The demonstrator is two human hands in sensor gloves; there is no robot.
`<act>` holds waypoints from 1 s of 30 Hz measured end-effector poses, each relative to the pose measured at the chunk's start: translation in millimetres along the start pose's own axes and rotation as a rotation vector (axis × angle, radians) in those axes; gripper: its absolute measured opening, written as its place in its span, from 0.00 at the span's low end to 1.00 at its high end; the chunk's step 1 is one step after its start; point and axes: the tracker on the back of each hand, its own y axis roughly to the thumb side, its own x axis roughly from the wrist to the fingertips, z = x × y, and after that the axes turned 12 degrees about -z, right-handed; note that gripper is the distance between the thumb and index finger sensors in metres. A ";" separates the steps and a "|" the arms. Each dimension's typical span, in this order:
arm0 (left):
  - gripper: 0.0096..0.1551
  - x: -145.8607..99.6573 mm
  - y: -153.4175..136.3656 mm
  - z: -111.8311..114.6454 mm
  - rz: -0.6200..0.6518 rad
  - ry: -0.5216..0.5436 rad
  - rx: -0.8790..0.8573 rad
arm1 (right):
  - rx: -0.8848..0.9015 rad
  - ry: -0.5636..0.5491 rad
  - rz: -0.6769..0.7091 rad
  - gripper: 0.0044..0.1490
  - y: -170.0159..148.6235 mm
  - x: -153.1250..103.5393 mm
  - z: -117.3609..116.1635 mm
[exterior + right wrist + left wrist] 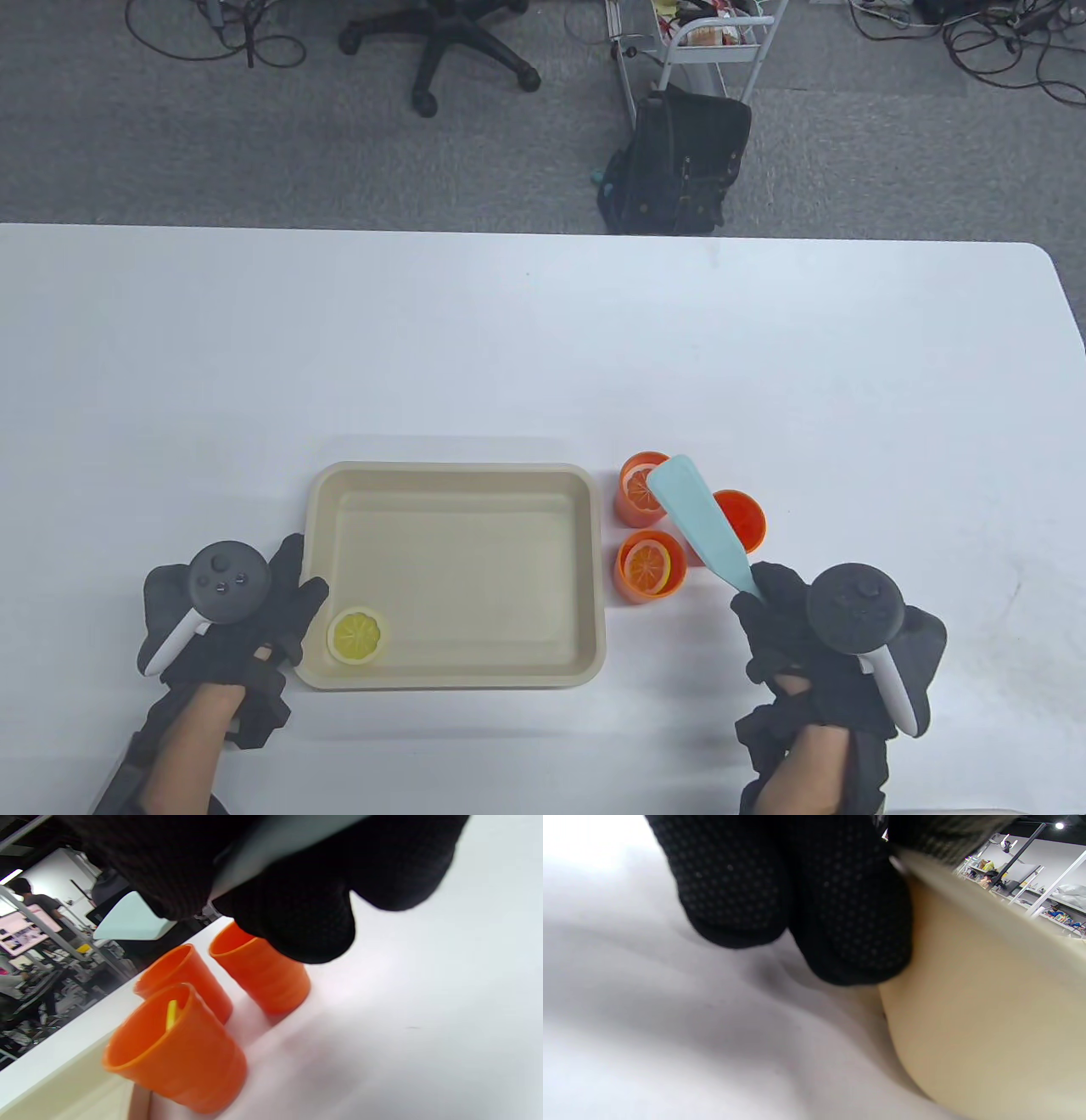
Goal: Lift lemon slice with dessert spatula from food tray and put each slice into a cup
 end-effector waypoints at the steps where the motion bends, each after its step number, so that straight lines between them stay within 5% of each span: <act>1: 0.43 0.0 0.0 0.0 0.000 -0.001 -0.002 | 0.013 0.001 0.024 0.35 3.6 -1.5 -0.6; 19: 0.43 0.6 0.2 0.1 0.001 -0.007 -0.003 | -0.108 0.010 0.295 0.35 68.3 -23.2 -36.6; 30: 0.43 1.2 0.1 -0.1 0.003 -0.012 -0.004 | -0.382 0.092 0.473 0.35 121.0 -49.0 -93.7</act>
